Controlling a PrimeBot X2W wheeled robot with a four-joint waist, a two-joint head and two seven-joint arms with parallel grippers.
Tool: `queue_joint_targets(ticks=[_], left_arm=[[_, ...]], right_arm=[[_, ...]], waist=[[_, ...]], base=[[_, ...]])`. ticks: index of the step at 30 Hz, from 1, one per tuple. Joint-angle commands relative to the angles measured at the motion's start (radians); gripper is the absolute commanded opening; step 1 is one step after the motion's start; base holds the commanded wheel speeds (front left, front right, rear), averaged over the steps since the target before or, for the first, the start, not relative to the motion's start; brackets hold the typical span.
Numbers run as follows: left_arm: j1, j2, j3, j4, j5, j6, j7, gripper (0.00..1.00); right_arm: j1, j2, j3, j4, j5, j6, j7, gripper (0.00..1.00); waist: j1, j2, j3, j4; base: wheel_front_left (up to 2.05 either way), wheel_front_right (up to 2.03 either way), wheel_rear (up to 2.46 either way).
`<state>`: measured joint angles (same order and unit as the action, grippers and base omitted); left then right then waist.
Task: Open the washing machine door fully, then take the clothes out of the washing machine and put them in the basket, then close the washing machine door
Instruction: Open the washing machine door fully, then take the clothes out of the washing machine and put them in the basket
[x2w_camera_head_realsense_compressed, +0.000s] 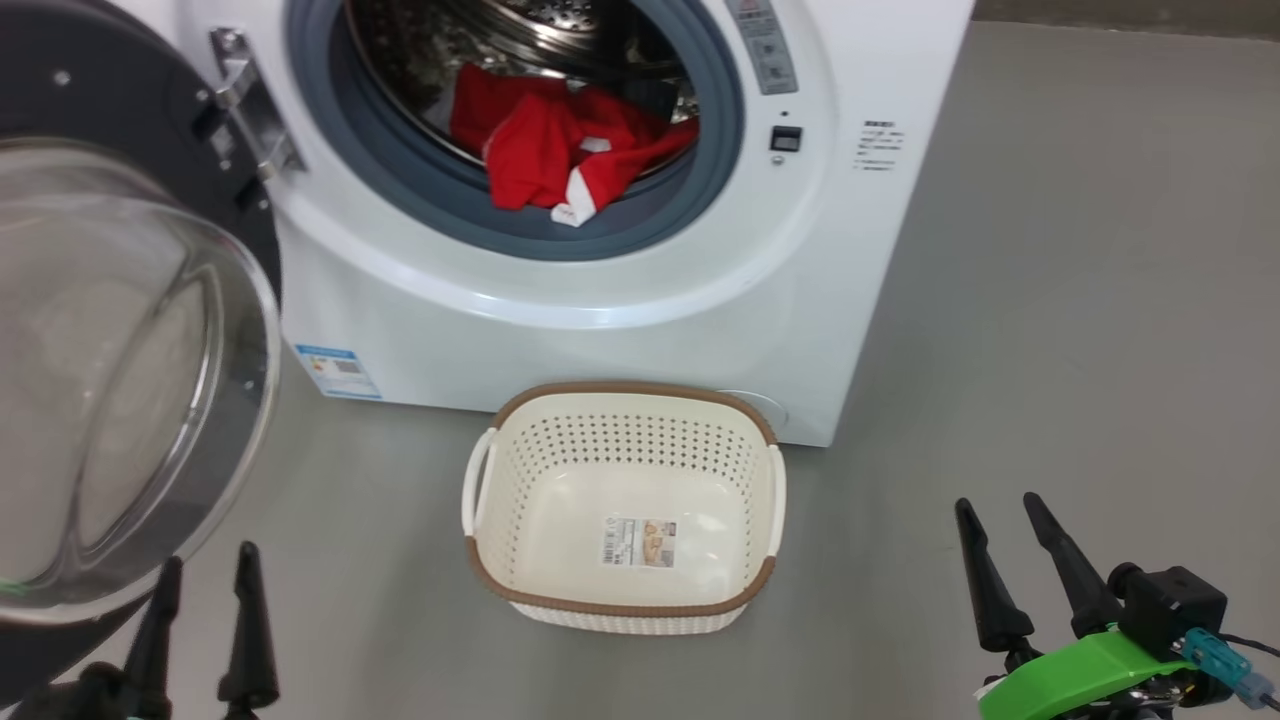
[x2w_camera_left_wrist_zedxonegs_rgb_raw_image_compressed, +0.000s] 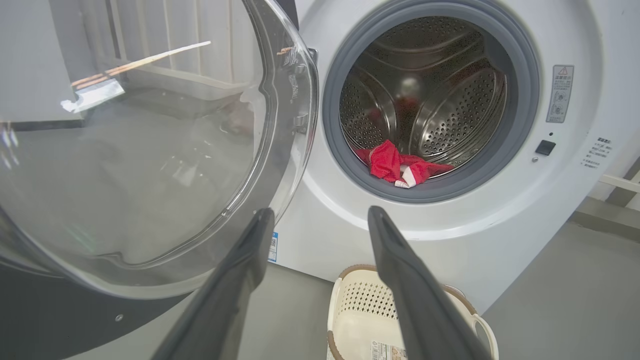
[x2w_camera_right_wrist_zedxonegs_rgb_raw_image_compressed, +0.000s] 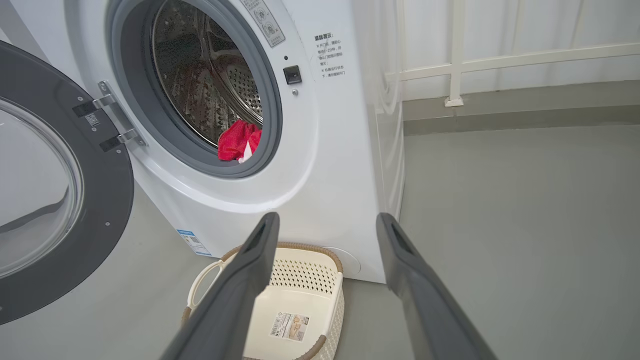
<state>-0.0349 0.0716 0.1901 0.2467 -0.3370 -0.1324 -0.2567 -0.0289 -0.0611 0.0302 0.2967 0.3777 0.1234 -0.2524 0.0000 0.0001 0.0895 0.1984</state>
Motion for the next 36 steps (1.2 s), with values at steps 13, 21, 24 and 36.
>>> queue_joint_targets(ticks=[13, 21, 24, 36], left_arm=[[0.016, 0.028, -0.072, -0.073, 0.03, 0.002, -0.005, 1.0], [0.011, 0.035, -0.123, -0.097, 0.038, 0.002, -0.005, 1.0], [0.007, 0.033, -0.126, -0.102, 0.038, 0.002, -0.005, 1.0], [0.006, 0.042, -0.13, -0.112, 0.017, 0.002, -0.005, 1.0]], right_arm=[[0.012, 0.0, -0.039, -0.056, 0.004, 0.007, -0.009, 1.0], [0.021, 0.003, -0.063, -0.07, 0.004, 0.007, -0.009, 1.0], [0.026, 0.005, -0.069, -0.075, 0.003, 0.007, -0.009, 1.0], [0.023, 0.009, -0.078, -0.08, 0.0, 0.007, -0.009, 1.0]], waist=[[0.0, -0.0001, 0.009, -0.154], [0.0, -0.0001, 0.021, -0.199], [0.0, -0.0001, 0.024, -0.206], [0.0, -0.0001, 0.023, -0.206]], base=[[0.0, 0.0, 0.0], [0.0, 0.0, 0.0], [0.0, 0.0, 0.0], [0.0, 0.0, 0.0]])
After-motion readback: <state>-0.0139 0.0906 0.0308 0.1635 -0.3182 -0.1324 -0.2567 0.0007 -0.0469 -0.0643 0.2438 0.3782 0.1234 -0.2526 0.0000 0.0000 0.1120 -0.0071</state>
